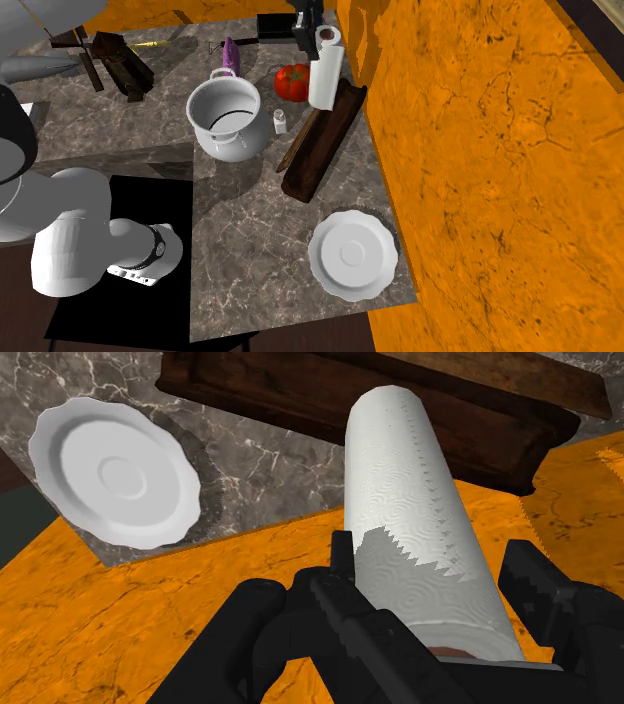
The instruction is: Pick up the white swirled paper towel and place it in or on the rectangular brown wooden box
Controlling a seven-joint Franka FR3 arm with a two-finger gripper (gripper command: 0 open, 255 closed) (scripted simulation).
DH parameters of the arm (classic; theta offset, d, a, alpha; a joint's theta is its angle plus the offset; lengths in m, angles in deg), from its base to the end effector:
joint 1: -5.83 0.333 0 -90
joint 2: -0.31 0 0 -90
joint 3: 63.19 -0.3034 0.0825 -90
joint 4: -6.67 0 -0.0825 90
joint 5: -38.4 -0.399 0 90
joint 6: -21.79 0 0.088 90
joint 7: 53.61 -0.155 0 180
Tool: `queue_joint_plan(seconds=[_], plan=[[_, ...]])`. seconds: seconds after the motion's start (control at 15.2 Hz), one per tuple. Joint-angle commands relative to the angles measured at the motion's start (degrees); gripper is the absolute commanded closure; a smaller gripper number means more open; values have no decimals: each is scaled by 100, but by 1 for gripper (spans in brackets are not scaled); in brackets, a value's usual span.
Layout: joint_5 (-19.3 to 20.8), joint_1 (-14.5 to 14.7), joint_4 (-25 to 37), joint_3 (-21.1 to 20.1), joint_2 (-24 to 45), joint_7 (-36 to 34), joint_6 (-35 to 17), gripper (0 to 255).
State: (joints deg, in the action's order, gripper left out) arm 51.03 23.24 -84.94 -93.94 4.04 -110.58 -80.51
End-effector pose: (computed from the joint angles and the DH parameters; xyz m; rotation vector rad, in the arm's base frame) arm 0.4351 0.4313 0.5399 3.1068 -0.1927 0.3535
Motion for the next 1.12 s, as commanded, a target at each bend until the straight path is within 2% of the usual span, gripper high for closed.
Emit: queue_joint_plan(seconds=[0.0, 1.06], plan=[[-12, -12, -196, 7, -35, -18, -169, 255], [88, -45, -1400, 39, -16, -246, -1371, 255]])
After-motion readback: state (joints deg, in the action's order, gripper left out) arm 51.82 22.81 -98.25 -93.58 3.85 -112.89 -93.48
